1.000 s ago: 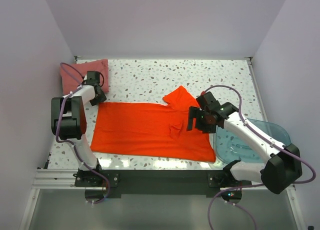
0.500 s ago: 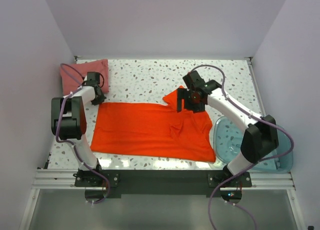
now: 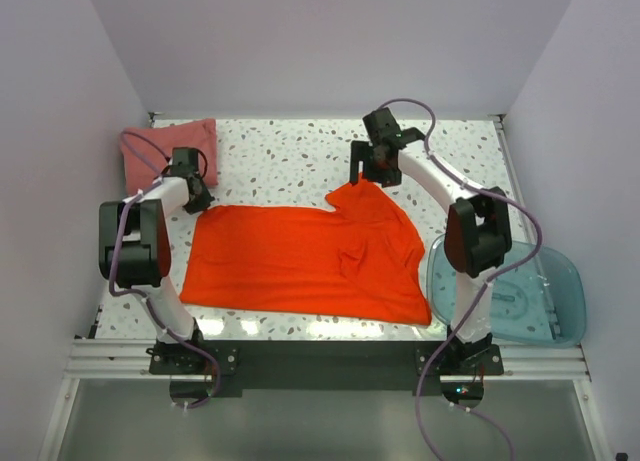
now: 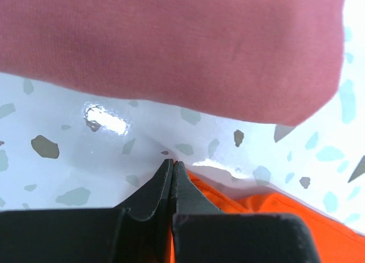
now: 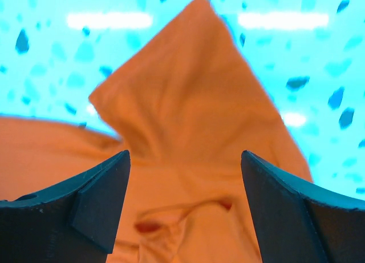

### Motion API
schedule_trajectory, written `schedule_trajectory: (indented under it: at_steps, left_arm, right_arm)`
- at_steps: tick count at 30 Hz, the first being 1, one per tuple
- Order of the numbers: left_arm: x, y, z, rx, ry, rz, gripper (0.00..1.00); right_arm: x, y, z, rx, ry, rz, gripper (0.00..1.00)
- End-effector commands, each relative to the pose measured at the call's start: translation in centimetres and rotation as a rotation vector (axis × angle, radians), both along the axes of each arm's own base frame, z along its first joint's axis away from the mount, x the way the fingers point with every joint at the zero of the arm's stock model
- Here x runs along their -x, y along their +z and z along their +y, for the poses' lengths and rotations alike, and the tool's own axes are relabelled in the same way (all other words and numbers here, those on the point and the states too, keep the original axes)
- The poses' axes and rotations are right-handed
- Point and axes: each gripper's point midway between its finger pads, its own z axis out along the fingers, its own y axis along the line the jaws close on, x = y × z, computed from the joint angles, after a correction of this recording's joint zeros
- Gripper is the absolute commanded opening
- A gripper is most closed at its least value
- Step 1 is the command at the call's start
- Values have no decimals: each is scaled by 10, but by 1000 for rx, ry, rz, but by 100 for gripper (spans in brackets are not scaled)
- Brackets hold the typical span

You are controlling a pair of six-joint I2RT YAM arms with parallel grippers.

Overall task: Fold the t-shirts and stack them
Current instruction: Fold the tshirt

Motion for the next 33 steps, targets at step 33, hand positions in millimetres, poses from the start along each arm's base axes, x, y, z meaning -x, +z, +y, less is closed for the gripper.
schedule_trajectory:
  at_steps: [33]
  left_arm:
    - [10, 28, -8, 16, -72, -25, 0]
  right_arm:
    - [-119, -82, -8, 169, 14, -185, 56]
